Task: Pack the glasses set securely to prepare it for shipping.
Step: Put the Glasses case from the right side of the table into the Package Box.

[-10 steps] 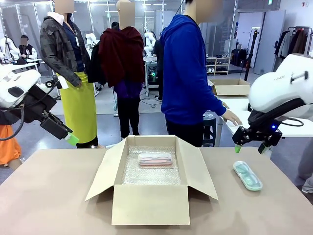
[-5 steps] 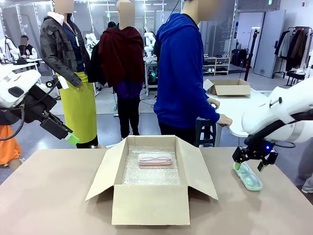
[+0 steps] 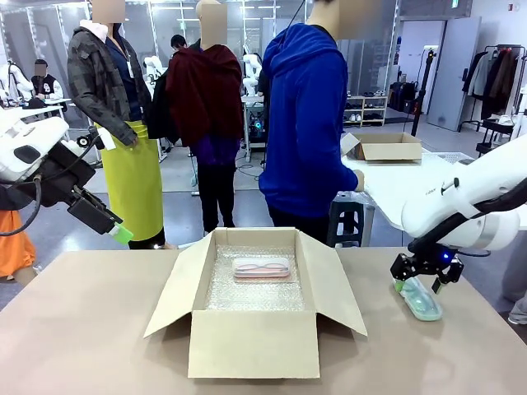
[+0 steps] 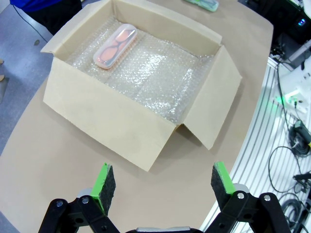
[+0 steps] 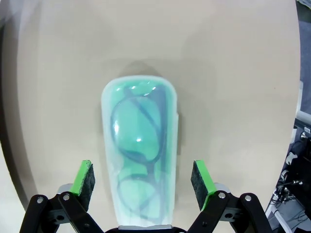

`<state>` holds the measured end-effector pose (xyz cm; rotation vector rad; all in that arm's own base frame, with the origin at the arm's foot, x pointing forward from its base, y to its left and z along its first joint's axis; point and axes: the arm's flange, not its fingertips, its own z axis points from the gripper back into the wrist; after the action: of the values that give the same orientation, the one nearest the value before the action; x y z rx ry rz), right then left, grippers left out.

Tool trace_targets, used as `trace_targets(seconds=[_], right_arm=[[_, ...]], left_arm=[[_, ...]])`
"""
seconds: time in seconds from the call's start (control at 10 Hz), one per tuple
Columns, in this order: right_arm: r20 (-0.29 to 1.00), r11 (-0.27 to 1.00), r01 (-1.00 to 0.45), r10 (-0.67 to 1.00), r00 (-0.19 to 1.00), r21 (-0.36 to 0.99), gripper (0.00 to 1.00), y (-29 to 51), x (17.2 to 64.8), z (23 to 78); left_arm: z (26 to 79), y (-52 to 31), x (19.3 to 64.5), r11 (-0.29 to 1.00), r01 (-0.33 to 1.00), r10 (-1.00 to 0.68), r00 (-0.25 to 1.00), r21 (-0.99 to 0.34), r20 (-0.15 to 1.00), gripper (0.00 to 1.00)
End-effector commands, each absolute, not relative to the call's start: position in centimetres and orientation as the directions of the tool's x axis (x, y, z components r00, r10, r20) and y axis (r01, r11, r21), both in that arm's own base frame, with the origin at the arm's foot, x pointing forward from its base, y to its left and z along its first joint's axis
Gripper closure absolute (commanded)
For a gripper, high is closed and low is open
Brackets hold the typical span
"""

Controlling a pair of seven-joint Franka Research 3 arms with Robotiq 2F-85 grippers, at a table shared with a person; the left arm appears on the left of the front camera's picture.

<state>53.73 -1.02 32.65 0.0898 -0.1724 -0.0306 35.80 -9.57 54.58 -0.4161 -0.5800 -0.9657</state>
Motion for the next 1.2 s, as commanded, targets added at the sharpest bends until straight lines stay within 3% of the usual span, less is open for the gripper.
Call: trace_targets(seconds=[0.0,0.6,0.7,0.8,0.9,1.0,1.1], right_arm=[[0.183,0.996,0.048,-0.06,0.981,0.07,0.0,-1.3,54.9,32.0],[0.123,0.999,0.025,-0.031,0.992,0.043,0.0,-1.1,55.4,31.0],[0.116,0.999,0.029,-0.034,0.993,0.04,0.17,-1.2,55.1,31.1],[0.11,0.999,0.033,-0.037,0.993,0.036,0.2,-1.1,55.0,30.9],[0.103,0.999,0.033,-0.036,0.994,0.033,0.37,-1.1,54.8,30.9],[0.101,0.999,0.037,-0.04,0.994,0.037,0.4,-1.1,54.8,31.0],[0.103,0.998,0.049,-0.054,0.993,0.044,0.57,-1.0,54.6,31.9]], left_arm=[[54.7,-9.3,35.9,0.49,0.868,-0.642,0.419,-0.076,0.642,0.0],[54.7,-9.3,35.9,0.49,0.868,-0.642,0.419,-0.076,0.642,0.0],[54.7,-9.3,35.9,0.49,0.868,-0.642,0.419,-0.076,0.642,0.0],[54.7,-9.3,35.9,0.49,0.868,-0.642,0.419,-0.076,0.642,0.0],[54.7,-9.3,35.9,0.49,0.868,-0.642,0.419,-0.076,0.642,0.0],[54.7,-9.3,35.9,0.49,0.868,-0.642,0.419,-0.076,0.642,0.0],[54.7,-9.3,35.9,0.49,0.868,-0.642,0.419,-0.076,0.642,0.0]])
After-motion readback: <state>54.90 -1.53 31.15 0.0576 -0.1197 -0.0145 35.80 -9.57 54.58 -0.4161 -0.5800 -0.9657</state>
